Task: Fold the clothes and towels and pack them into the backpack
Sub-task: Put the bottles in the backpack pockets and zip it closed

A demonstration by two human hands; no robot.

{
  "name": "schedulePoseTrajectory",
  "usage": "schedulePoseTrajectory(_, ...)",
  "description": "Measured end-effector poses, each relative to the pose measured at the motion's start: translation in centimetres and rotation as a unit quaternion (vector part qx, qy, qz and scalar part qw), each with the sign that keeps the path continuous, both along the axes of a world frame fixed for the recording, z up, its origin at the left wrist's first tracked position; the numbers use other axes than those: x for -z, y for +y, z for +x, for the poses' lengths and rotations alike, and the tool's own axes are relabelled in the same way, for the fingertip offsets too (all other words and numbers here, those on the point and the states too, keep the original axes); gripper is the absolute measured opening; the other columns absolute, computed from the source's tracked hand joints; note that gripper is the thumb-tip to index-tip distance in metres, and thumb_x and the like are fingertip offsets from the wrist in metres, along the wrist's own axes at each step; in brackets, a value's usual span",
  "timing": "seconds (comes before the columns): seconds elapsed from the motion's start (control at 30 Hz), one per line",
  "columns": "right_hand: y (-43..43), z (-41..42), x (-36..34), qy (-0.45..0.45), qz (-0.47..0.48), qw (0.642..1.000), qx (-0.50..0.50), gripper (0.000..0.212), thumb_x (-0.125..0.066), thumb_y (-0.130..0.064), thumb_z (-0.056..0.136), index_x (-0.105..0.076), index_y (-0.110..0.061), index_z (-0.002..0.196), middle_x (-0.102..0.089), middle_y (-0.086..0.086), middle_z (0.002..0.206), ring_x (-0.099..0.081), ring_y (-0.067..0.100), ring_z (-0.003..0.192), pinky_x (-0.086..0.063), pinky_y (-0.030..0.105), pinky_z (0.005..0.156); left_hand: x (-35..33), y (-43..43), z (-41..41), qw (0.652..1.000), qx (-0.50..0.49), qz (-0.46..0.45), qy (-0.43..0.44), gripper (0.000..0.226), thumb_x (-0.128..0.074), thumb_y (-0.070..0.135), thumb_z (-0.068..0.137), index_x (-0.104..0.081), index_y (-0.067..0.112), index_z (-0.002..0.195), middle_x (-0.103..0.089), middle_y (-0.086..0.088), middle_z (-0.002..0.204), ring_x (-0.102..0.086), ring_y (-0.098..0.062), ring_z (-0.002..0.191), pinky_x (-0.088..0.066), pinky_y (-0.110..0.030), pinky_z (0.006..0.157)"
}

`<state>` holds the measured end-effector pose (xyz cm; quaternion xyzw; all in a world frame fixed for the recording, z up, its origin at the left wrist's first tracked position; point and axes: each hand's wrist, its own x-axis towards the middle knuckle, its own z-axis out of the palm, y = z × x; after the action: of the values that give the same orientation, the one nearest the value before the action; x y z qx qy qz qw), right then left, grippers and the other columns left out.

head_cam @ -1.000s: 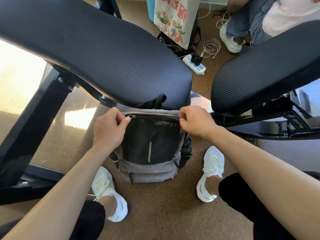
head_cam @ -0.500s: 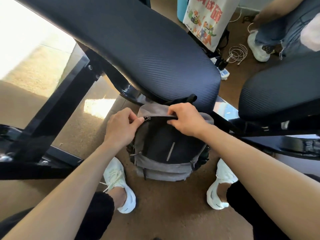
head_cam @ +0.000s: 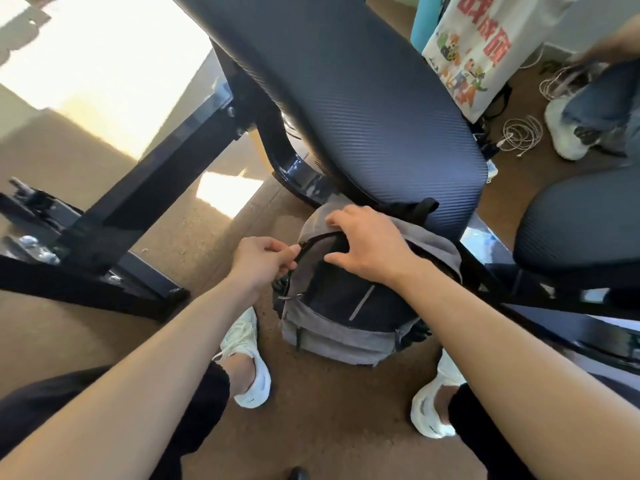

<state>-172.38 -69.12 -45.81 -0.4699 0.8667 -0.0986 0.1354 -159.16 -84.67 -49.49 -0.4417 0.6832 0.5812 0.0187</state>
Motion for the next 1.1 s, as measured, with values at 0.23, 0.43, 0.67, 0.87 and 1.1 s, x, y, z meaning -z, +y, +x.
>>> schedulePoseTrajectory(0.23, -2.4, 1.5, 1.8, 0.054, -0.019, 0.998, 0.03, 0.019, -0.063, -0.033, 0.097, -0.068, -0.019, 0.11, -0.069, 0.002, 0.109, -0.064, 0.026, 0.102, -0.049, 0.038, 0.08, 1.5, -0.6, 1.0, 0.998, -0.015, 0.061, -0.017, 0.018, -0.077, 0.023, 0.091, -0.074, 0.008, 0.083, -0.075, -0.002, 0.071, -0.058, -0.012, 0.064, -0.049, -0.022, 0.057)
schedulePoseTrajectory(0.43, -2.1, 1.5, 1.8, 0.035, -0.038, 0.998, 0.047, 0.015, -0.063, -0.031, 0.097, -0.068, -0.018, 0.103, -0.068, 0.0, 0.102, -0.064, 0.024, 0.097, -0.05, 0.038, 0.077, 4.8, -0.9, 1.7, 0.989, -0.061, 0.12, -0.053, 0.019, -0.078, 0.02, 0.09, -0.07, 0.008, 0.077, -0.075, -0.007, 0.071, -0.054, -0.011, 0.054, -0.047, -0.02, 0.049)
schedulePoseTrajectory(0.67, -1.8, 1.0, 1.7, 0.034, -0.046, 0.997, 0.048, 0.014, -0.064, -0.03, 0.097, -0.067, -0.018, 0.103, -0.068, -0.001, 0.106, -0.064, 0.024, 0.102, -0.047, 0.038, 0.079, 10.0, -0.7, 3.6, 0.98, -0.089, 0.093, -0.153, 0.022, -0.079, 0.027, 0.089, -0.069, 0.01, 0.081, -0.074, -0.004, 0.068, -0.054, -0.011, 0.052, -0.045, -0.023, 0.05)
schedulePoseTrajectory(0.87, -1.4, 0.9, 1.6, 0.034, -0.043, 0.998, 0.044, 0.013, -0.065, -0.029, 0.096, -0.067, -0.018, 0.103, -0.068, 0.0, 0.108, -0.063, 0.025, 0.103, -0.048, 0.04, 0.08, 12.1, 0.4, 2.8, 0.978, -0.078, -0.011, -0.195, 0.027, -0.08, 0.037, 0.088, -0.068, 0.016, 0.075, -0.075, 0.001, 0.069, -0.072, -0.019, 0.076, -0.061, -0.04, 0.082)
schedulePoseTrajectory(1.1, -0.2, 0.0, -0.2, -0.027, -0.037, 0.997, 0.059, 0.039, -0.071, -0.032, 0.092, -0.061, -0.023, 0.128, -0.068, -0.001, 0.124, -0.062, 0.023, 0.117, -0.051, 0.044, 0.096, 10.7, 2.1, 3.5, 0.905, 0.002, -0.356, -0.233, 0.034, -0.074, 0.045, 0.085, -0.062, 0.018, 0.103, -0.062, -0.004, 0.109, -0.057, -0.027, 0.106, -0.045, -0.04, 0.083)
